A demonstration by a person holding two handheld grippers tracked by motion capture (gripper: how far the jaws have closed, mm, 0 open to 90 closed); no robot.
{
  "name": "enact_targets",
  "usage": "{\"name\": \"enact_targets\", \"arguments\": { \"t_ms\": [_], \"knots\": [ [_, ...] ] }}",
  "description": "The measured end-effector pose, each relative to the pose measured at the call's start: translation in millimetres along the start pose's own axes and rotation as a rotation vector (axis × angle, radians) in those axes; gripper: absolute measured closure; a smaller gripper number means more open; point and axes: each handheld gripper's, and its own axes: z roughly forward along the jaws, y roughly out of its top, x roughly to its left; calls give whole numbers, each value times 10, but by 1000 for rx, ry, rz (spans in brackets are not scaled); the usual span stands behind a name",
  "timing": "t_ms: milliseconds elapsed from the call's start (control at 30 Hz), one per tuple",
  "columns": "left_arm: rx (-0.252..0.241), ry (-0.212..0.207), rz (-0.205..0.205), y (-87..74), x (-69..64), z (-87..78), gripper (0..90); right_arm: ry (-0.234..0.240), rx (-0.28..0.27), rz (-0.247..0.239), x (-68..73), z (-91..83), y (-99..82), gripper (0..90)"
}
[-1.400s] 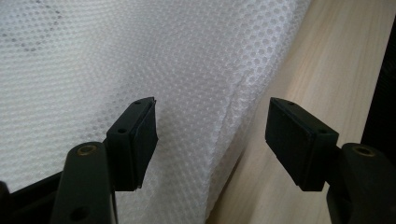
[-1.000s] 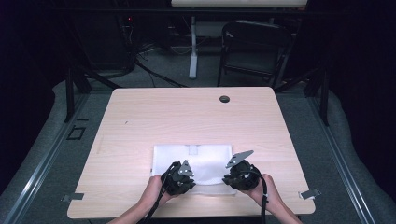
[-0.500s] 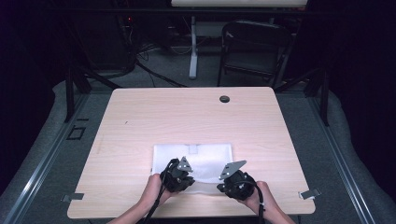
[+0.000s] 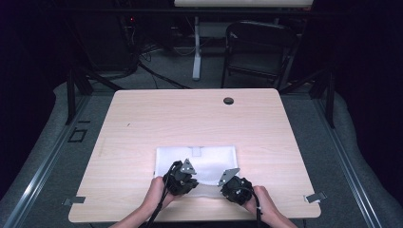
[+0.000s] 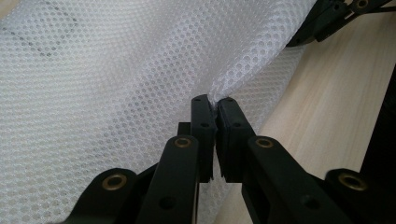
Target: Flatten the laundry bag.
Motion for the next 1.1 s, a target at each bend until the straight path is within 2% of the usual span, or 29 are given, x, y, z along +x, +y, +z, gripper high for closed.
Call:
{"name": "enact_targets", "arguments": {
  "t_ms": [200,567,1100],
  "knots": [
    [-28,13,-26,59,39,-77,868,-2,8,-16,3,-3,-1,900],
    [-82,72,-71,215,187,-304,870,18,18,-14,-20,-16,-12,900],
    [-104,120,-58,580,391,-500,871,43,33,-8,-51,-29,-22,900]
  ]
}}
